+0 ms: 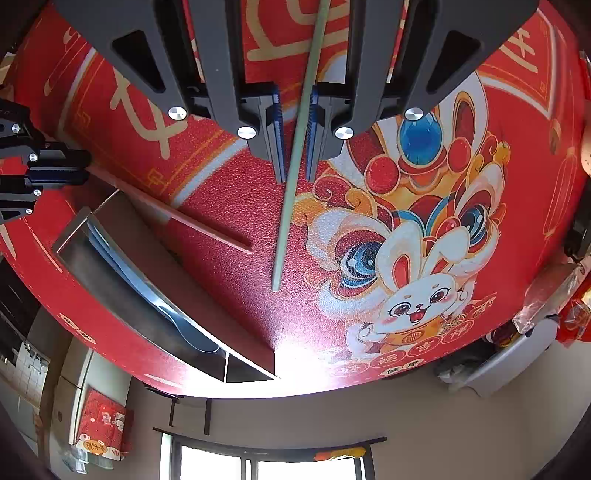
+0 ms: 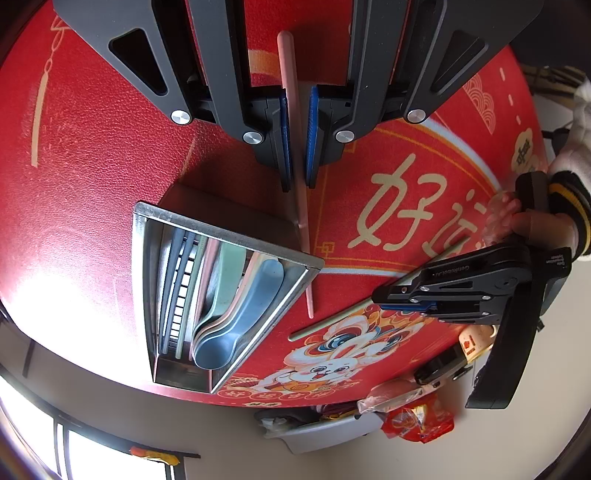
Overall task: Organize utensils
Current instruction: 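Lower the pink chopstick into the tray and open the right tool while the left tool lifts the green chopstick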
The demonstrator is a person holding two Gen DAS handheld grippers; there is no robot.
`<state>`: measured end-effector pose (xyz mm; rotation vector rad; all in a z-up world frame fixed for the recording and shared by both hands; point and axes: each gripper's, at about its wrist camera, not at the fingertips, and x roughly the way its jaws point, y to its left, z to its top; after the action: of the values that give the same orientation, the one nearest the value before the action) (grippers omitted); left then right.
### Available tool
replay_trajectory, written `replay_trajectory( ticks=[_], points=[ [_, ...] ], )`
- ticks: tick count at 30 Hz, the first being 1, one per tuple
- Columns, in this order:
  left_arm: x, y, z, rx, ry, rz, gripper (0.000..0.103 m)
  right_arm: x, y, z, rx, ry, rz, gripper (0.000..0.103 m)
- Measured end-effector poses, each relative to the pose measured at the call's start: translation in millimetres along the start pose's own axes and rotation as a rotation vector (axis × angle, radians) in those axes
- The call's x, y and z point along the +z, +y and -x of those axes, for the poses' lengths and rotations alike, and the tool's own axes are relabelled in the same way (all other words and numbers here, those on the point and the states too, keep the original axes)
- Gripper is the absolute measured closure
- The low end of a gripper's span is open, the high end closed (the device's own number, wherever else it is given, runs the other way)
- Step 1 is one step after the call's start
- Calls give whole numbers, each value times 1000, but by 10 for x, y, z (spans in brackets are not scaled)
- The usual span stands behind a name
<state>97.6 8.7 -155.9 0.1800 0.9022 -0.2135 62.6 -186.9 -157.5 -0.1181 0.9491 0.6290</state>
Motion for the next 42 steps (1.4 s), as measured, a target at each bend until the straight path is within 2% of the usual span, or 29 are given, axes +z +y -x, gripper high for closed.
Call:
replay_trajectory(
  ticks=[3,8,12,18,30,42],
  points=[
    [-17,-1,12,-16,-15,-2,97,-5,-2,2,0,0,-1,96],
    [-76,159,66,-68,-35,95,97,-10,-2,3,-2,0,0,96],
    [-181,334,215,-115,-92,193,97,-2,33,-10,-18,6,12,96],
    [-319,452,434,-123,-189,272,97,79,116,-67,-50,28,33,96],
    [-342,495,406,-174,-175,296,97,157,267,-133,-129,52,91,97],
    [-399,605,498,-177,-226,349,97,209,413,-95,-24,9,45,97]
  ],
)
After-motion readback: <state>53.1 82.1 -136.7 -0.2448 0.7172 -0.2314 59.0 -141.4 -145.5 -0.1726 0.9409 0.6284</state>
